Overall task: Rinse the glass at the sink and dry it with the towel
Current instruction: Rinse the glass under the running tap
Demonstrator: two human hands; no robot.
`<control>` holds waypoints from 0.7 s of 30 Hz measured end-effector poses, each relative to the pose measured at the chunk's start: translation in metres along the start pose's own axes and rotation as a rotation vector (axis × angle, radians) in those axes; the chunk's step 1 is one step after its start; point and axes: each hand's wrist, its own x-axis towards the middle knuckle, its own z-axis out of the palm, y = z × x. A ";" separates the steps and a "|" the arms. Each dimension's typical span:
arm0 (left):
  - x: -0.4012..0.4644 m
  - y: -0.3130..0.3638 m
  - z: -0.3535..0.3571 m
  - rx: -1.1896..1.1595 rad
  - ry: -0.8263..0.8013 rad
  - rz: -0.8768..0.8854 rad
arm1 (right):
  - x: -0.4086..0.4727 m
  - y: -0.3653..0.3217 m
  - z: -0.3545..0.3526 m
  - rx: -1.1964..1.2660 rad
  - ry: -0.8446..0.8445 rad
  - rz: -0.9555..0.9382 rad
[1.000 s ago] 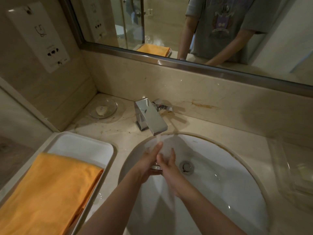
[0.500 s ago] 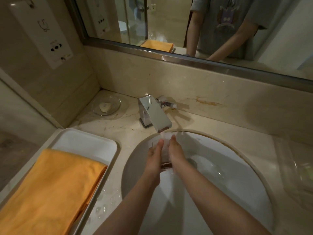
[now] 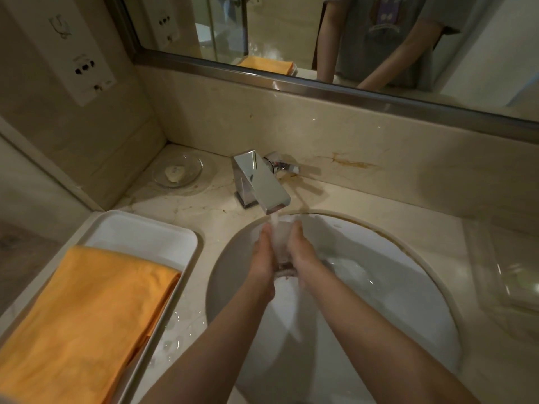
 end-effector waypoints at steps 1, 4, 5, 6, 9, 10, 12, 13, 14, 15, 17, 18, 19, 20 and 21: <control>0.001 0.002 0.000 -0.008 -0.006 -0.015 | 0.000 0.002 0.001 -0.009 -0.002 -0.037; 0.002 0.004 -0.006 0.019 0.015 -0.090 | -0.003 0.011 0.001 -0.069 0.041 -0.131; 0.002 0.004 -0.006 0.036 0.023 -0.075 | -0.003 0.014 0.001 -0.086 0.060 -0.144; 0.002 0.003 -0.006 0.057 0.029 -0.050 | -0.004 0.016 0.001 -0.083 0.078 -0.165; -0.007 0.008 0.002 0.108 0.038 0.021 | -0.002 0.015 0.001 -0.030 0.100 -0.206; -0.010 0.009 0.005 0.148 0.035 0.067 | -0.002 0.011 0.001 -0.013 0.100 -0.188; -0.015 0.009 0.008 0.190 0.047 0.208 | -0.005 0.005 0.000 0.022 0.074 -0.170; -0.017 0.009 0.008 0.192 0.048 0.255 | -0.006 0.004 -0.001 0.015 0.068 -0.202; -0.018 0.011 0.008 0.209 0.057 0.289 | -0.006 0.003 -0.001 -0.029 0.074 -0.267; -0.017 0.013 0.007 0.222 0.073 0.297 | -0.006 0.002 0.000 -0.091 0.086 -0.339; -0.016 0.021 0.004 0.215 0.098 0.224 | -0.008 0.005 0.000 -0.219 0.095 -0.447; -0.015 0.026 0.002 0.175 0.085 0.148 | -0.009 0.007 -0.002 -0.267 0.088 -0.473; -0.016 0.031 0.002 0.096 0.056 0.051 | -0.010 0.010 -0.004 -0.308 0.081 -0.502; -0.014 0.035 0.000 0.001 0.023 -0.048 | -0.011 0.014 -0.006 -0.339 0.069 -0.529; -0.014 0.039 -0.002 -0.074 -0.001 -0.153 | -0.012 0.017 -0.008 -0.358 0.060 -0.552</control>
